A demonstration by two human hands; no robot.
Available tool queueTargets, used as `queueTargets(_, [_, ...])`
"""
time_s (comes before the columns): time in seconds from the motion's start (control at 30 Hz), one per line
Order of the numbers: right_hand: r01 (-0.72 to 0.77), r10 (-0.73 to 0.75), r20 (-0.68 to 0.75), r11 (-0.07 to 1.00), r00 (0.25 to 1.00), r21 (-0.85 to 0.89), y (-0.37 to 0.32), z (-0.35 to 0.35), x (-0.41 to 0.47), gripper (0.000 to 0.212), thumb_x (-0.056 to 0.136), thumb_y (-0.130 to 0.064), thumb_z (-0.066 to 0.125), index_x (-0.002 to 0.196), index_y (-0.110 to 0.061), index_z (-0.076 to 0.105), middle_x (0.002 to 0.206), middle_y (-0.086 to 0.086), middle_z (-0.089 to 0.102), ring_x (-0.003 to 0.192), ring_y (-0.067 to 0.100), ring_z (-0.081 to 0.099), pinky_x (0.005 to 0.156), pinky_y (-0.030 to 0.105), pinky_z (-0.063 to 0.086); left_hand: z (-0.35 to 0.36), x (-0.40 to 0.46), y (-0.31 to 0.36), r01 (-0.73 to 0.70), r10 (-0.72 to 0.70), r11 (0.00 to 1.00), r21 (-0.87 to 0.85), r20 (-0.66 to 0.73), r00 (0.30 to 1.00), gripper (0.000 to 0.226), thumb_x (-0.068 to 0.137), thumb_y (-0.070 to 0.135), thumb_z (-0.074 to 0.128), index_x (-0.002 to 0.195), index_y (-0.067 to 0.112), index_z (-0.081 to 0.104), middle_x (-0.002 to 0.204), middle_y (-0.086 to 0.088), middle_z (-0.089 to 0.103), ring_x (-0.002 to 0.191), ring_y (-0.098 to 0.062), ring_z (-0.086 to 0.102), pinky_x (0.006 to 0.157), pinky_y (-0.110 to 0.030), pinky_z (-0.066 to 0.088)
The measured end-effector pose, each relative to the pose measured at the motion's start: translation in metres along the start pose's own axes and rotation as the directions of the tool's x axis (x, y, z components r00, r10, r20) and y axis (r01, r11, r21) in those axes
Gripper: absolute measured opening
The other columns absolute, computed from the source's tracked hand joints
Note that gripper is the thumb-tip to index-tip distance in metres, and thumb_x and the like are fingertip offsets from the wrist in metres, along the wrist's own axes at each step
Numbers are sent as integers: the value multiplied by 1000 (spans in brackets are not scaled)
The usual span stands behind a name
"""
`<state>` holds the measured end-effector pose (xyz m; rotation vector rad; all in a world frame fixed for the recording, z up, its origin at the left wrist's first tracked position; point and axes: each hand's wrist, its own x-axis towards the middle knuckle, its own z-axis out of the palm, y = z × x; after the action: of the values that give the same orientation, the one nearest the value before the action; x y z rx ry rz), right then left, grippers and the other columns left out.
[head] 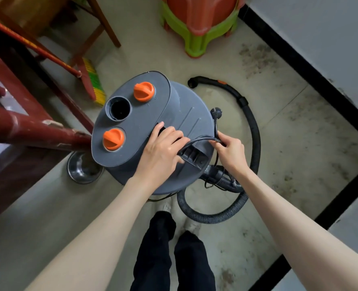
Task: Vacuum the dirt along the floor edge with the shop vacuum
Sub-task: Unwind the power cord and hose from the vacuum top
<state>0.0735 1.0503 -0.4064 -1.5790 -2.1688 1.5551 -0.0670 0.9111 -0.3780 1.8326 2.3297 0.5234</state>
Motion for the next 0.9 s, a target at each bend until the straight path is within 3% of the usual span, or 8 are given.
queueTargets(0.23, [-1,5,90,999,996,-45,10,12,-40,36,94,-14,56,126,-29,65,106,3,74,95,19,62,81,29,46,-3,-57,24,76,-75,996,41,-22,997,50,54,11,85,101,9,68,95,-2,62,90,-24,56,104,-43,31])
queueTargets(0.37, [-2,12,129,997,992,-73,12,20,-59,39,94,-13,56,128,-30,62,112,1,72,109,19,61,85,26,43,-4,-84,31,116,-115,991,60,-21,993,50,54,22,87,99,14,69,92,0,62,88,-23,58,98,-39,32])
queueTargets(0.67, [38,-17,179,993,984,-115,6,60,-86,39,93,-18,58,127,-37,62,104,8,73,98,26,64,83,31,47,-18,-140,24,199,-198,976,89,-25,980,48,56,34,86,98,16,69,89,1,63,87,-24,60,90,-37,30])
queueTargets(0.77, [60,-35,201,991,979,-119,1,76,-96,39,94,-18,58,129,-35,61,97,-1,72,94,6,55,77,25,42,-24,-161,16,211,-210,973,97,-21,978,49,56,33,87,97,15,69,89,0,64,86,-24,59,91,-38,32])
queueTargets(0.9, [77,-44,215,986,976,-149,4,86,-109,39,93,-18,60,130,-31,61,104,1,73,95,5,52,82,29,44,-25,-183,18,203,-203,976,80,-7,979,49,52,30,87,94,13,69,88,-1,64,82,-25,58,91,-38,34])
